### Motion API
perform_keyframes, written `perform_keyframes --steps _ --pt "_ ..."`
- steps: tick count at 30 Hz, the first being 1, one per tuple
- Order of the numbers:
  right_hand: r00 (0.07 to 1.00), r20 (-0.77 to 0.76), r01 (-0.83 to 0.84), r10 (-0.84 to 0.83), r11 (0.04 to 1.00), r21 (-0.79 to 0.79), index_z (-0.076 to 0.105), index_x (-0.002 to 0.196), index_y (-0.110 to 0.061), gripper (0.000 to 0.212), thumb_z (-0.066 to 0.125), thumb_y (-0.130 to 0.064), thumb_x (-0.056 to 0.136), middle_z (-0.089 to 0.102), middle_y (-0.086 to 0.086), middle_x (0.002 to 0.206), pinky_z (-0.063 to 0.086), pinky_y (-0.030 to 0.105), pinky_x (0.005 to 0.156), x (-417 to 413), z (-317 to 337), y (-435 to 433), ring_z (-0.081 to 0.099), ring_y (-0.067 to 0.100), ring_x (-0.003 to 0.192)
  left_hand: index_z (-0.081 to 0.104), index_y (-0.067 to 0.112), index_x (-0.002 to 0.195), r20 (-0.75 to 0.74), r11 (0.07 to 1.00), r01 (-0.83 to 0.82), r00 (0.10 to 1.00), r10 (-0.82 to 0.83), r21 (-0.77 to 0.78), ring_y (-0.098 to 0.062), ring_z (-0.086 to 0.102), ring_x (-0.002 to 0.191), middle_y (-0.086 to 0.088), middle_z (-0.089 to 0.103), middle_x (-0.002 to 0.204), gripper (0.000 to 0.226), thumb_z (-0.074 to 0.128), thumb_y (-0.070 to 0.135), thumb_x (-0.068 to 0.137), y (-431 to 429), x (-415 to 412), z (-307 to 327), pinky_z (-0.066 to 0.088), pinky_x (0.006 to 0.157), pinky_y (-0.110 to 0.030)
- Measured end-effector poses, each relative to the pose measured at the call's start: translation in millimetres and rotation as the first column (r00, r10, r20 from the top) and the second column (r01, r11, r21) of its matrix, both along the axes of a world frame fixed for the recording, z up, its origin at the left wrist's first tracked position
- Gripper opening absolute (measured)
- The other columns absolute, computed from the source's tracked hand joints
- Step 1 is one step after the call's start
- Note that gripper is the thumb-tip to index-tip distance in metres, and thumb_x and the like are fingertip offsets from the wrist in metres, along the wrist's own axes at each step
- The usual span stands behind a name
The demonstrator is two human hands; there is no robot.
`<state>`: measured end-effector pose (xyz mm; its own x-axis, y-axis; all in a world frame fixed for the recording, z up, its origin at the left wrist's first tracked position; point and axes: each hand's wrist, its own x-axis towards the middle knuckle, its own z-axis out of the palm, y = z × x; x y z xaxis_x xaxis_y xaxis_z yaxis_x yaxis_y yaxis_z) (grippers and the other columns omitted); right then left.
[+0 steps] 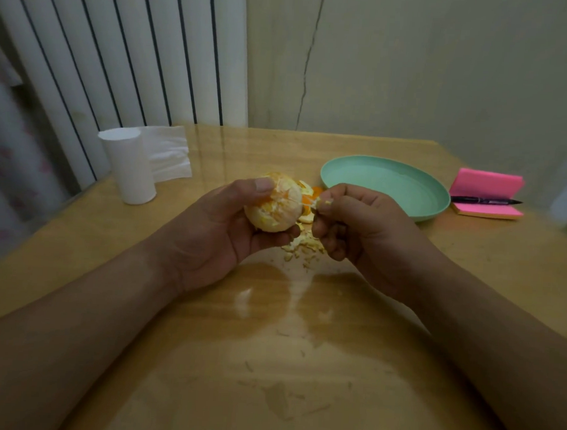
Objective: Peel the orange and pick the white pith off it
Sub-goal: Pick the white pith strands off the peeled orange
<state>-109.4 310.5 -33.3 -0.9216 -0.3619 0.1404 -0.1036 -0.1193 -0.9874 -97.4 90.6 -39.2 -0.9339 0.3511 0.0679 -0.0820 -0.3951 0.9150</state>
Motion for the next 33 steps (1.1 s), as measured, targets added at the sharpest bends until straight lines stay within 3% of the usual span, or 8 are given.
perform_keyframes --steps 11,13,16,19,21,25,30,33 --pt "0.998 0.009 0.059 -0.059 0.998 -0.003 0.069 0.088 -0.012 0.014 0.062 -0.009 0.101 0.068 0.009 0.073 0.041 0.026 0.051 -7.5 -3.8 4.9 0.054 0.016 0.056 0.058 0.000 0.131 0.016 0.994 -0.004 1.000 0.002 0.108 -0.028 0.073 0.090 -0.024 0.072 0.114 0.049 0.058 0.036 0.098 -3.0 -2.8 1.8 0.064 0.074 -0.029" --pt "0.989 -0.088 0.134 -0.121 0.978 0.158 0.072 0.094 -0.013 0.013 0.064 -0.014 0.103 0.073 0.007 0.077 0.045 0.027 0.053 -8.3 -5.0 7.9 0.059 0.016 0.060 0.059 0.004 0.131 0.014 0.998 -0.003 1.000 0.002 0.067 -0.026 0.072 0.088 -0.023 0.073 0.114 0.049 0.056 0.041 0.099 -3.6 -3.6 0.9 0.063 0.071 -0.028" --pt "0.889 -0.451 0.363 -0.077 0.720 0.592 0.077 0.106 -0.026 0.013 0.064 -0.028 0.105 0.075 -0.008 0.084 0.050 0.019 0.061 -6.3 -10.2 7.6 0.065 0.004 0.071 0.058 0.006 0.135 0.010 0.999 -0.035 0.999 0.035 -0.033 -0.024 0.071 0.084 -0.021 0.074 0.117 0.056 0.058 0.047 0.097 -3.6 -3.5 0.4 0.057 0.063 -0.025" --pt "0.816 -0.579 0.482 -0.008 0.563 0.671 0.076 0.103 -0.032 0.007 0.070 -0.036 0.100 0.072 -0.016 0.088 0.053 0.027 0.069 -1.9 -11.7 2.0 0.064 0.002 0.078 0.070 0.008 0.126 0.005 0.996 -0.046 0.999 0.047 -0.077 -0.023 0.071 0.087 -0.019 0.073 0.119 0.048 0.064 0.044 0.095 -1.6 -2.8 -1.5 0.057 0.064 -0.025" --pt "0.803 -0.594 0.507 -0.038 0.566 0.650 0.071 0.094 -0.031 0.009 0.076 -0.038 0.096 0.069 -0.014 0.082 0.053 0.030 0.066 -1.2 -9.8 1.8 0.062 0.003 0.074 0.076 0.010 0.120 -0.011 0.995 -0.050 0.999 0.049 -0.085 -0.022 0.071 0.090 -0.018 0.073 0.118 0.038 0.067 0.039 0.096 0.0 -2.6 -3.1 0.059 0.067 -0.026" --pt "0.800 -0.600 0.496 -0.024 0.591 0.636 0.070 0.098 -0.031 0.002 0.072 -0.030 0.098 0.066 -0.014 0.083 0.056 0.037 0.070 -1.4 -8.9 3.2 0.062 0.006 0.075 0.062 0.000 0.136 -0.022 0.990 -0.100 0.995 0.098 -0.100 -0.019 0.073 0.092 -0.012 0.075 0.112 0.056 0.069 0.031 0.090 3.9 -4.5 -3.4 0.060 0.072 -0.025" --pt "0.811 -0.575 0.433 -0.108 0.772 0.466 0.066 0.100 -0.030 0.004 0.066 -0.032 0.103 0.069 -0.011 0.083 0.055 0.028 0.067 4.5 -6.3 -2.2 0.065 0.008 0.078 0.059 -0.002 0.140 -0.044 0.985 -0.139 0.990 0.136 -0.098 -0.020 0.075 0.101 -0.013 0.076 0.117 0.058 0.075 0.027 0.093 2.0 -5.7 -4.8 0.060 0.079 -0.026" --pt "0.816 -0.575 0.378 -0.061 0.809 0.451 0.066 0.098 -0.030 0.014 0.070 -0.043 0.099 0.069 -0.011 0.084 0.051 0.021 0.064 9.5 -6.6 -5.9 0.064 0.009 0.080 0.057 -0.002 0.141 -0.064 0.985 -0.145 0.988 0.140 -0.098 -0.024 0.075 0.109 -0.016 0.075 0.123 0.058 0.076 0.025 0.093 0.8 -4.6 -5.3 0.061 0.085 -0.028"
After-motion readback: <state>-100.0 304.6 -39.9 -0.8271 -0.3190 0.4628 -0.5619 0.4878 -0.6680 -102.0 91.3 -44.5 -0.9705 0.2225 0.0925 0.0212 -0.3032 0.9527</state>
